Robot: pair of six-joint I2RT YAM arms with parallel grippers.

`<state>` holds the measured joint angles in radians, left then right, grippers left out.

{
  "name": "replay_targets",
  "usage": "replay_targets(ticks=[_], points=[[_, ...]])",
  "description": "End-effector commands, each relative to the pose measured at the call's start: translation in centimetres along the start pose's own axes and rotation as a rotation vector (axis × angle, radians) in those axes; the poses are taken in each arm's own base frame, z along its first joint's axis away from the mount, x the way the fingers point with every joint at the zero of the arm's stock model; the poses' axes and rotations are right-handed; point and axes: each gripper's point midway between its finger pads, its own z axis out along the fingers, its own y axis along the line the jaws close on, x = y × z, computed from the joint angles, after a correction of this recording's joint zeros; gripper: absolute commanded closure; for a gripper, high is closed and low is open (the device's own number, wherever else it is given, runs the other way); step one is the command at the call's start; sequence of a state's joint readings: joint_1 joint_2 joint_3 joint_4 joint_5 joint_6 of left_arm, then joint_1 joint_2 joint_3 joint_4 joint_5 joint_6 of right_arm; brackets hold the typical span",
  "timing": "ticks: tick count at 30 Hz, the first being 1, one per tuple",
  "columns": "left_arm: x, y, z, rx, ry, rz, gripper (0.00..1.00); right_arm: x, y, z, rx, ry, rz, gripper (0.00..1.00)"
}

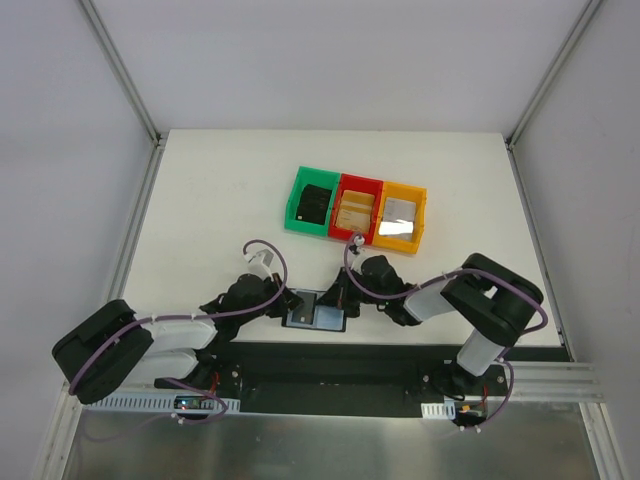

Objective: Take the credit cards out of the card holder
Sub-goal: Remove the credit card from the card holder.

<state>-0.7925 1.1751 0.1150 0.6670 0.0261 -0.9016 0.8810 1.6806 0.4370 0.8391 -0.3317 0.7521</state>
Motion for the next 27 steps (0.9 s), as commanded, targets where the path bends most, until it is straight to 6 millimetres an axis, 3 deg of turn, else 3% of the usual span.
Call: replay_targets(ticks=[1,6,10,13,16,18,24,27], points=[[1.4,1.7,-0.7,-0.061,0.052,0.023,1.0,-1.1,1.3,-0.1,-0.066,-0.031,-0.014,0.99],[0.4,0.6,-1.2,-0.041,0.022,0.036,1.0,-1.1,0.8,-0.2,-0.058,-0.023,-0.004,0.96],[-0.7,0.2,-1.8,-0.043,-0.016,0.045,0.99,-1.1,0.8,-0.6,-0.06,-0.025,-0.018,0.66],[-1.5,-0.3,-2.4,-0.035,-0.047,0.053,0.91,-1.2,0.8,-1.3,-0.049,-0.038,-0.044,0.54],[-2.1,-0.8,-3.0,-0.024,-0.073,0.058,0.82,-1.2,1.1,-2.1,-0.037,-0.042,-0.078,0.51],[-2.2,-0.8,-3.2,-0.024,-0.079,0.061,0.81,-1.0,0.9,-2.4,-0.022,-0.031,-0.096,0.51],[-0.3,1.1,-3.2,-0.062,-0.019,0.039,0.89,1.0,0.9,-2.7,-0.037,0.064,-0.118,0.52],[0.7,1.9,-3.1,-0.067,0.005,0.032,0.93,2.6,-0.3,-2.4,-0.019,0.134,-0.094,0.52]])
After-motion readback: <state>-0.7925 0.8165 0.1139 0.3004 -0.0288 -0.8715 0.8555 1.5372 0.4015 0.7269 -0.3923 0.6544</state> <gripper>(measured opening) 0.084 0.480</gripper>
